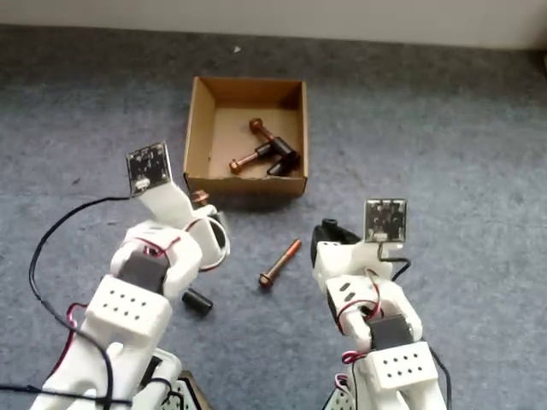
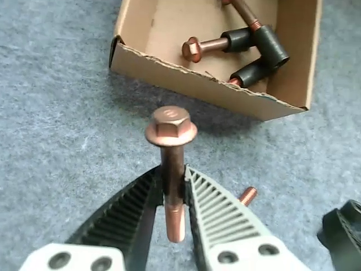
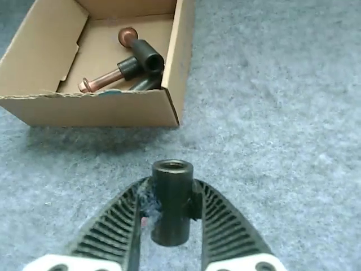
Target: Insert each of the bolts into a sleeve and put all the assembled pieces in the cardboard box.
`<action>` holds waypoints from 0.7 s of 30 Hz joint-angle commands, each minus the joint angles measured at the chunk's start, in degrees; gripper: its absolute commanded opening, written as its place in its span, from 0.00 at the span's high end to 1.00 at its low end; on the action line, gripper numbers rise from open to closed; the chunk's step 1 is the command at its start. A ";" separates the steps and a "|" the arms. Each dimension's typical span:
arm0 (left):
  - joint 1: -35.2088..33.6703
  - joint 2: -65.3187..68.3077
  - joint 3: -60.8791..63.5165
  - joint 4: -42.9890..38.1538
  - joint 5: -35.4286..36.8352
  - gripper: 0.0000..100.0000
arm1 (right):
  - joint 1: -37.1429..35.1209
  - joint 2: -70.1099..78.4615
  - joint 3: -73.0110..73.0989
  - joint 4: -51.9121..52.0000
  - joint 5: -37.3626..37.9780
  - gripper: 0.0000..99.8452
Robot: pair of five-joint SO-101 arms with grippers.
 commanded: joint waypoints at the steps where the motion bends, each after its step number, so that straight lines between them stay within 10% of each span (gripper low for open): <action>1: 2.68 -12.26 3.56 -1.41 -0.53 0.99 | -0.57 -5.67 0.84 0.13 0.53 0.99; 21: 5.23 -51.56 16.84 -2.11 -5.27 0.99 | -17.27 -25.89 13.49 7.08 8.62 0.99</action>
